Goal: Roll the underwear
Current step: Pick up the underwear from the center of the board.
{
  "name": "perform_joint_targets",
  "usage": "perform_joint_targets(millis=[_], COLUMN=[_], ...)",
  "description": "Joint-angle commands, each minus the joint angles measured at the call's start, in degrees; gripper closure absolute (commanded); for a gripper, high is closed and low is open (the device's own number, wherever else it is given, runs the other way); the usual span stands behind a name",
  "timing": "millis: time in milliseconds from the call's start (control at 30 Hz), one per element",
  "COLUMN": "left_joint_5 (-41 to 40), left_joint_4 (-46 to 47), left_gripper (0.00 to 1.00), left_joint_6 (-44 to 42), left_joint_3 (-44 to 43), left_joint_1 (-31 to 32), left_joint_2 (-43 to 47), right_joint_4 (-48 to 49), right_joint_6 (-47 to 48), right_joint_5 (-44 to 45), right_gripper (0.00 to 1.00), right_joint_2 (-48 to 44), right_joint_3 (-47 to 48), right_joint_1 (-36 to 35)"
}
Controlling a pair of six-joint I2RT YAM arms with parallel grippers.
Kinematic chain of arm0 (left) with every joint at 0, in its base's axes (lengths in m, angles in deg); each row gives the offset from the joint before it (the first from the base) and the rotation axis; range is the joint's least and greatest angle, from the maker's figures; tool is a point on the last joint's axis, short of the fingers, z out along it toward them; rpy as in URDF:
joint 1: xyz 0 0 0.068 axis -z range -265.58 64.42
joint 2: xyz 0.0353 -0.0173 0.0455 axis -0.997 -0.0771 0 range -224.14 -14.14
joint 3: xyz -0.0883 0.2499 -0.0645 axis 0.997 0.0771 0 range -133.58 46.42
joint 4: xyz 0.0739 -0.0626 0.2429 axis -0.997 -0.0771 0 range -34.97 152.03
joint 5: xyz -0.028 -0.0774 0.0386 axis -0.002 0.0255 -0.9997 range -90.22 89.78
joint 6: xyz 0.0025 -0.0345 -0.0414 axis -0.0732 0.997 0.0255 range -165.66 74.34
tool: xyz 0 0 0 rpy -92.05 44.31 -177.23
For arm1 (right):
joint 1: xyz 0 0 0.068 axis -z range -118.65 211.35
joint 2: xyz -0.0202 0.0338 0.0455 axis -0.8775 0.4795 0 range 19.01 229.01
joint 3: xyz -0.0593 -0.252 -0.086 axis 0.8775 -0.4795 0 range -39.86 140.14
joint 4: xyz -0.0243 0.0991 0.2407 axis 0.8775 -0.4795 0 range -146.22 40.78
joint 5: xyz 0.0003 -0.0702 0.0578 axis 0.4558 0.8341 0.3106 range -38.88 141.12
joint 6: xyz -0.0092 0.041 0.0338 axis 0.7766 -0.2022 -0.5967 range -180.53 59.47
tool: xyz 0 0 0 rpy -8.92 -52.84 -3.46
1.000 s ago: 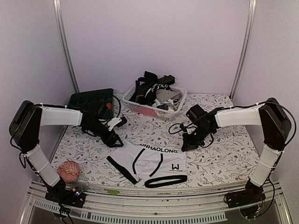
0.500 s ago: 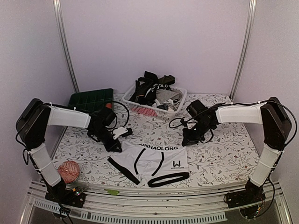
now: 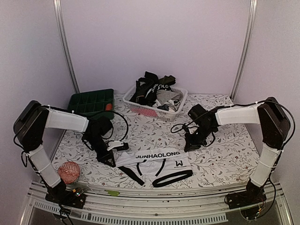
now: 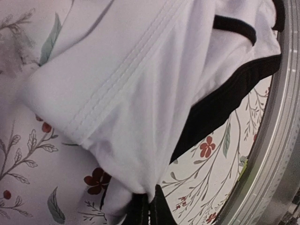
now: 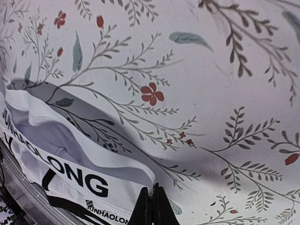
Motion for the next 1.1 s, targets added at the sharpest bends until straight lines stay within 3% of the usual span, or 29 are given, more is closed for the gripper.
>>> perform_joint_targets(millis=[0, 133, 233, 367, 733, 867, 1067], left_joint_5=[-3.92, 5.17, 9.85, 11.77, 13.64, 13.04, 11.31], left_joint_4=[-3.63, -1.88, 0.56, 3.24, 2.83, 0.96, -0.34], left_gripper=[1.00, 0.68, 0.58, 0.57, 0.49, 0.40, 0.44], left_joint_6=[-2.06, -1.16, 0.51, 4.62, 12.93, 13.92, 13.99], left_joint_3=[0.02, -1.89, -4.21, -7.92, -18.80, -20.98, -20.06], left_joint_1=[-0.97, -5.72, -7.81, -8.18, -9.81, -8.95, -5.72], left_joint_2=[-4.10, 2.88, 7.23, 5.95, -7.88, -12.25, -15.24], right_joint_4=[-3.51, -4.42, -4.31, -4.00, -3.33, -3.09, -3.06], right_joint_6=[2.43, 4.02, 4.00, 3.73, 2.79, 2.55, 2.49], right_joint_5=[-0.01, 0.10, 0.09, 0.13, 1.00, 1.05, 1.25], right_gripper=[1.00, 1.00, 1.00, 1.00, 1.00, 1.00, 1.00], right_joint_2=[4.11, 4.14, 3.84, 3.64, 2.66, 2.50, 2.35], right_joint_3=[1.60, 2.70, 2.98, 3.26, 2.70, 2.82, 2.88], right_joint_1=[-1.67, -2.40, -2.39, -2.49, -2.52, -2.48, -2.48])
